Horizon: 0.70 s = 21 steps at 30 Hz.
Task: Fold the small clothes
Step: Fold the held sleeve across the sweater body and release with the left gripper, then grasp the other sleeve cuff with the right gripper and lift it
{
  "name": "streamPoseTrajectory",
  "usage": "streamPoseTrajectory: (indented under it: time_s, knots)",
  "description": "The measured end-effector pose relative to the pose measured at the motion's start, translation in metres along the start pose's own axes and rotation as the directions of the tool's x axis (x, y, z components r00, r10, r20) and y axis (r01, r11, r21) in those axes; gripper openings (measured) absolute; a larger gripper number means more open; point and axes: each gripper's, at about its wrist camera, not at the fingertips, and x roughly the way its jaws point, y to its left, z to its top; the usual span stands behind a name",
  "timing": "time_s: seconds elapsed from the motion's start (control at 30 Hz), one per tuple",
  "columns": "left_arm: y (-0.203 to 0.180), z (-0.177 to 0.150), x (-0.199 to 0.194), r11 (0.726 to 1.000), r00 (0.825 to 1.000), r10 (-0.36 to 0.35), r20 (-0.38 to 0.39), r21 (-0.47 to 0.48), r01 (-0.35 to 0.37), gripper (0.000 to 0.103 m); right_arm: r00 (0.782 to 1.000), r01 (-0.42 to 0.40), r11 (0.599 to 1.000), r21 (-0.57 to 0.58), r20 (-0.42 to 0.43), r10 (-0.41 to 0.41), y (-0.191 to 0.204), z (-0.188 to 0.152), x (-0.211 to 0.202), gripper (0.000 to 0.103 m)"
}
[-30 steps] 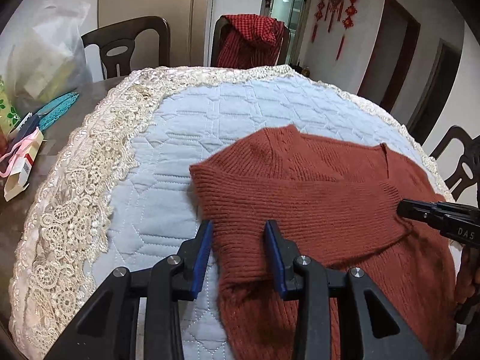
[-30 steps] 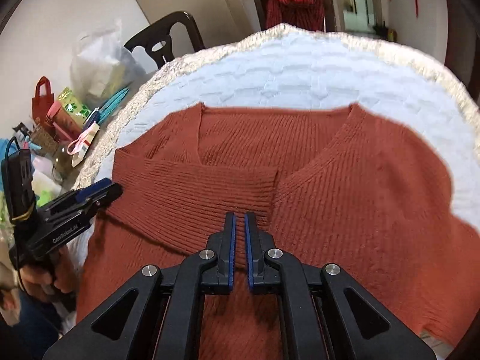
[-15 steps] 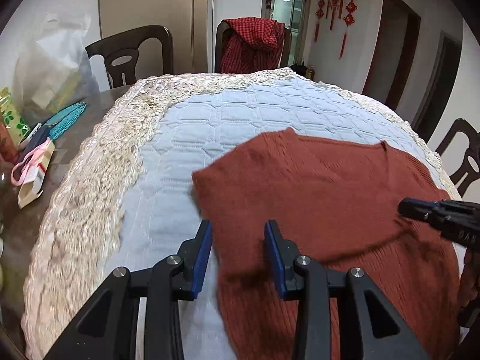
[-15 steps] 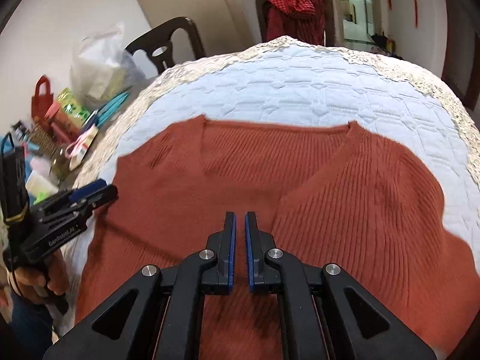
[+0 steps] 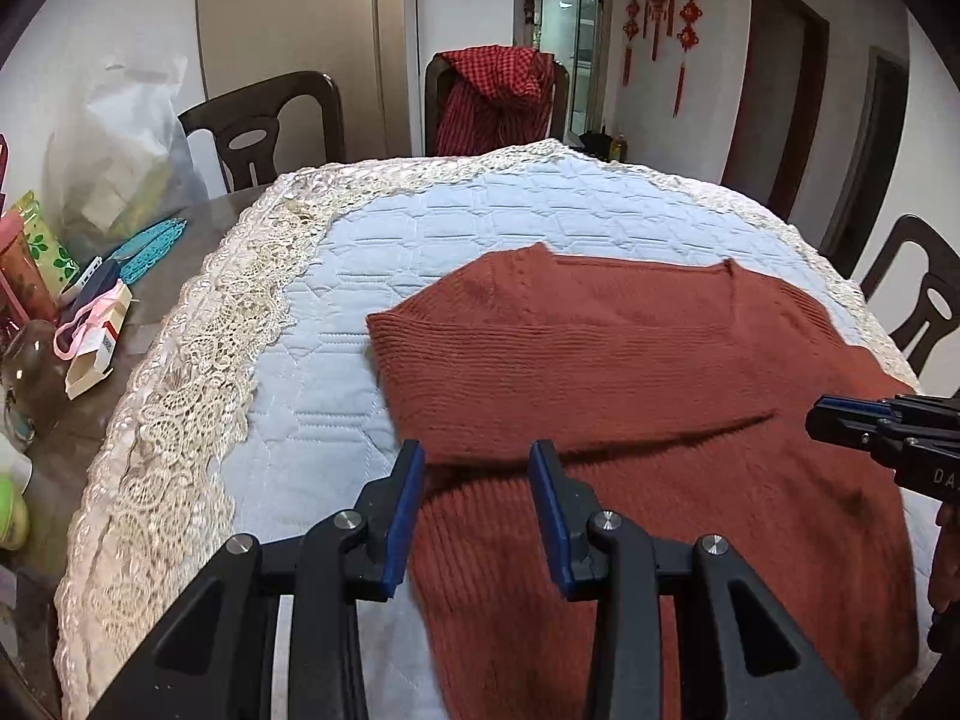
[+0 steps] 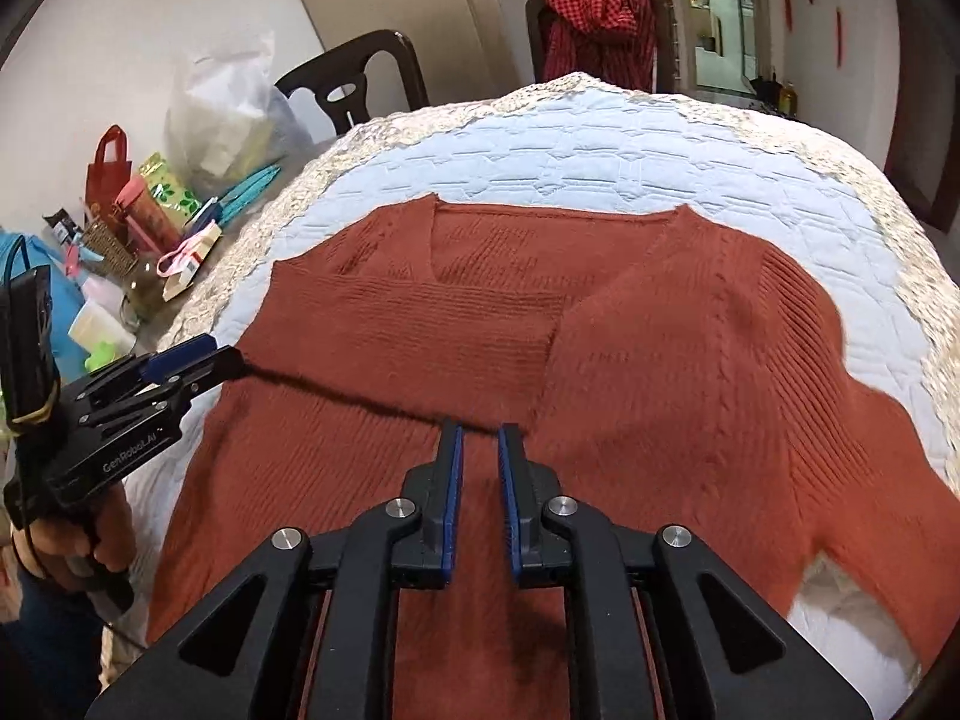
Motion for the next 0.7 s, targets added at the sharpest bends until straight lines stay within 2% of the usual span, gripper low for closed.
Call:
streamPoseTrajectory:
  time_s: [0.07,0.17,0.3,0.4,0.57,0.7]
  knots:
    - [-0.005,-0.003,-0.009,1.0,1.0,-0.004,0.009,0.01,0.003,0.039,1.0,-0.01,1.0,0.006,0.012,0.01,-0.001,-0.006,-0.009,0.028]
    - [-0.011,-0.009,-0.022,1.0,1.0,-0.021,0.017,0.013,0.021,0.039,0.999,-0.014,1.0,0.009,0.038,0.013,-0.003,-0.016,-0.027,0.038]
    - [-0.017,-0.025,-0.034,0.998,0.998,-0.063,0.028,0.01,0.063,0.039,0.997,-0.012,0.999,0.04,0.071,0.009,-0.012,-0.03,-0.048,0.04]
    - [-0.021,-0.039,-0.034,0.996,0.996,-0.083,0.017,0.013,0.083,0.043,0.997,-0.001,0.996,0.084,0.074,-0.005,-0.025,-0.046,-0.056,0.041]
    - [-0.02,-0.055,-0.027,0.996,0.996,-0.083,-0.032,-0.016,0.082,0.043,0.997,0.025,0.982,0.186,0.069,-0.039,-0.054,-0.075,-0.067,0.041]
    - [-0.022,-0.055,-0.031,0.996,0.996,-0.086,-0.027,-0.027,0.086,0.043,0.994,0.047,0.966,0.254,0.081,-0.07,-0.075,-0.088,-0.077,0.041]
